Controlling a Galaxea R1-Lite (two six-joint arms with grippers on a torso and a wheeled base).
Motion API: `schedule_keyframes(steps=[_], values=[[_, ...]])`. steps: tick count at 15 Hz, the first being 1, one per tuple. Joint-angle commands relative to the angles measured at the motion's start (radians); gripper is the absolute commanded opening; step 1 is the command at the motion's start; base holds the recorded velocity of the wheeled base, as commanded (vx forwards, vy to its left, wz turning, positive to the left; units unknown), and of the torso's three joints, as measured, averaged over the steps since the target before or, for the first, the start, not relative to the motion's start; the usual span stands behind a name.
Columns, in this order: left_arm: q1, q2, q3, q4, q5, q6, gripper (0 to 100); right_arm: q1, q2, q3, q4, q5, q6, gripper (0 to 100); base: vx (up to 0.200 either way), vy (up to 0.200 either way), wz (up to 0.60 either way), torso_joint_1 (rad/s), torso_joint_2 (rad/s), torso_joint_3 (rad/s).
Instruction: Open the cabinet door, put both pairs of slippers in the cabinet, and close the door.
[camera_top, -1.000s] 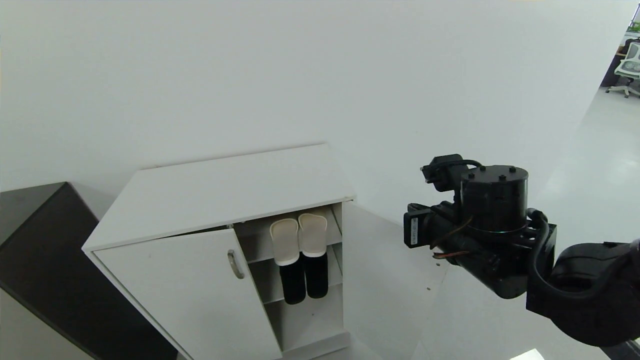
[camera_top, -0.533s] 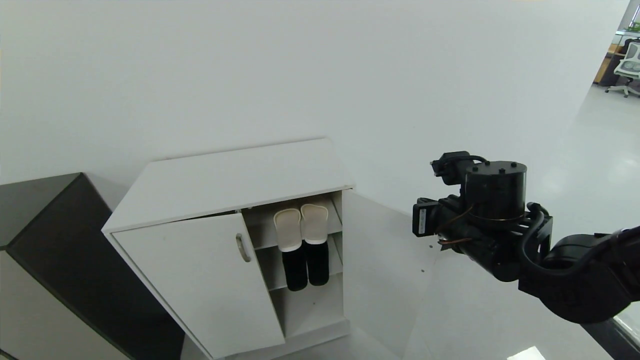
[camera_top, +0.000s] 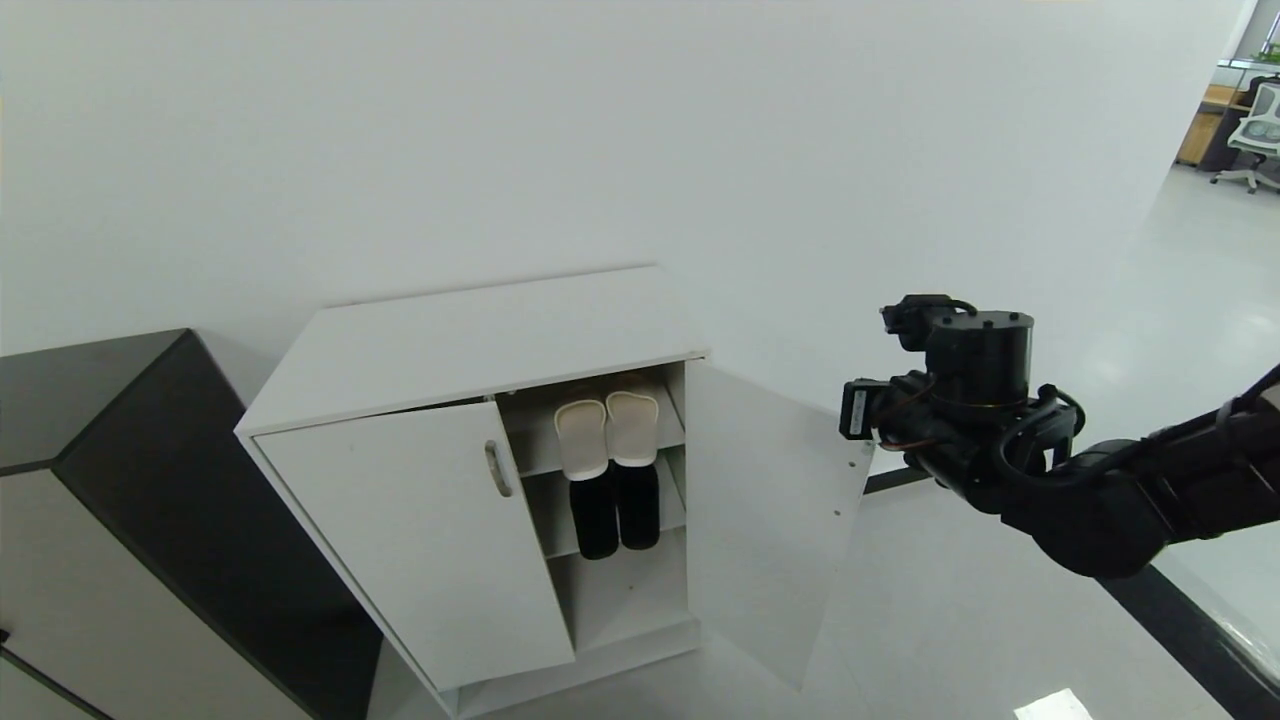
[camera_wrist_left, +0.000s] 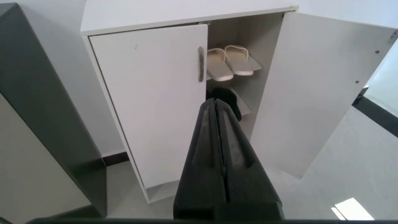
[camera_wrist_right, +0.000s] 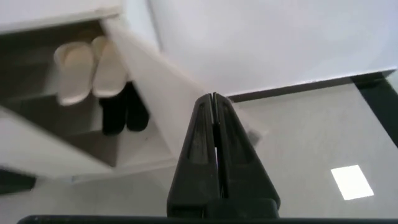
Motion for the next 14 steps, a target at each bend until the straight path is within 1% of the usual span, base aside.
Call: schedule_keyframes(steps=[1,3,7,14], values=[[0.000,0.000,0.000,0.000,0.000,0.000,0,-0.024,0.054,-0.033,0.002,0.001,0.000,0,0.000,0.000,0.00,0.000,0.00,0.000],[0.000,0.000,0.000,0.000,0.000,0.000,0,-0.050,0.111,-0.075,0.003,0.004,0.000,0,0.000,0.000,0.00,0.000,0.00,0.000],[0.000,0.000,0.000,0.000,0.000,0.000,0,-0.085,0.157,-0.104,0.002,0.007,0.000,0,0.000,0.000,0.00,0.000,0.00,0.000],[0.000,0.000,0.000,0.000,0.000,0.000,0,-0.096,0.204,-0.124,0.000,0.007,0.000,0,0.000,0.000,0.00,0.000,0.00,0.000]])
